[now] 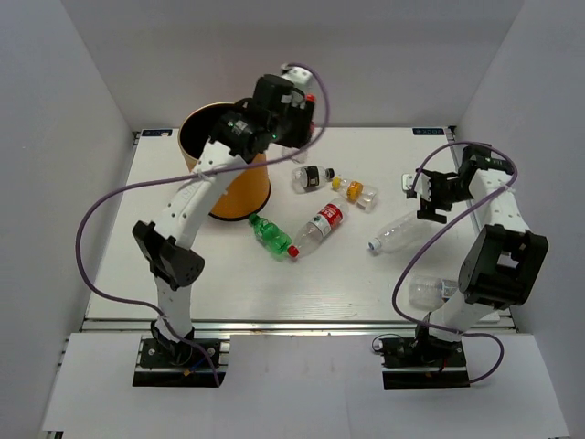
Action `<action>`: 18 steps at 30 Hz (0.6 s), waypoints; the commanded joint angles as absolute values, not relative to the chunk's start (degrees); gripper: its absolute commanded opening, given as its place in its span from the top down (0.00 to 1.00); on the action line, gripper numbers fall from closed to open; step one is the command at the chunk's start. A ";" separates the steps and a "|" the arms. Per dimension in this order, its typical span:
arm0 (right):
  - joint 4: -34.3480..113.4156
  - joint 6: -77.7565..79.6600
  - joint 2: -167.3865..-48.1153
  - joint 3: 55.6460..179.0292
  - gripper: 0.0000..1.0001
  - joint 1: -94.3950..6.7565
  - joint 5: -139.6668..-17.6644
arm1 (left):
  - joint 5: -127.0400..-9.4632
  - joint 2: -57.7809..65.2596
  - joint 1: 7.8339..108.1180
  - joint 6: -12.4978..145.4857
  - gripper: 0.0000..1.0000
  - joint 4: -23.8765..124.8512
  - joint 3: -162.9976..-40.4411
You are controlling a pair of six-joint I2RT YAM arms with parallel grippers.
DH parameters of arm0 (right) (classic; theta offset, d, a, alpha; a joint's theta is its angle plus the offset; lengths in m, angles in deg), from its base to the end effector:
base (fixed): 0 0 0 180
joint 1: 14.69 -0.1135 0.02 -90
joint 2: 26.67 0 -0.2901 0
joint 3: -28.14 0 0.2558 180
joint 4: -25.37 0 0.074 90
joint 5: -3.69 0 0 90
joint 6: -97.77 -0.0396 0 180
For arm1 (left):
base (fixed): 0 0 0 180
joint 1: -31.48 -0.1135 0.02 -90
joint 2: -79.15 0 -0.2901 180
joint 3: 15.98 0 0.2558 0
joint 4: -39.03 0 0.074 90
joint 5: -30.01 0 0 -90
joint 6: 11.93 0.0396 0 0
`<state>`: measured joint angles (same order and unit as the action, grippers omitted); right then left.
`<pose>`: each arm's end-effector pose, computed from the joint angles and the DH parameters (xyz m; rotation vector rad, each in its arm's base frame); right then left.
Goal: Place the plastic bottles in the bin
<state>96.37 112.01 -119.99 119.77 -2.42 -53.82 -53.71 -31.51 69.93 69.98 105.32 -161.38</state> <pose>0.3216 -0.0482 0.2930 -1.8791 1.6610 0.0598 0.3388 -0.2635 0.4714 0.4966 2.0811 -0.3649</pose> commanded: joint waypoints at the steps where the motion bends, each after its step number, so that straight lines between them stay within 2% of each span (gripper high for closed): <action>1: 98.44 118.42 -121.33 121.25 0.15 -2.30 -52.12 | -50.68 -33.09 63.48 63.06 0.84 105.95 -161.74; 6: 94.58 118.33 -119.84 116.33 0.15 -2.39 -52.99 | -48.74 -30.99 58.03 57.60 0.84 98.40 -157.96; 12: 93.43 117.02 -119.22 112.46 0.15 -2.04 -54.40 | -56.72 -30.37 52.40 52.07 0.84 92.68 -157.53; 16: 92.47 116.23 -119.22 111.40 0.15 -2.30 -53.88 | -64.37 -25.63 50.11 47.85 0.84 84.34 -146.14; 18: 91.59 115.35 -119.22 110.70 0.15 -2.21 -53.70 | -61.95 -21.85 48.54 46.17 0.84 82.04 -143.21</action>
<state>92.98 115.82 -121.08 111.63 -2.38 -54.54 -60.11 -28.90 49.89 49.91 88.43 -146.56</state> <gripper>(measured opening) 0.854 0.624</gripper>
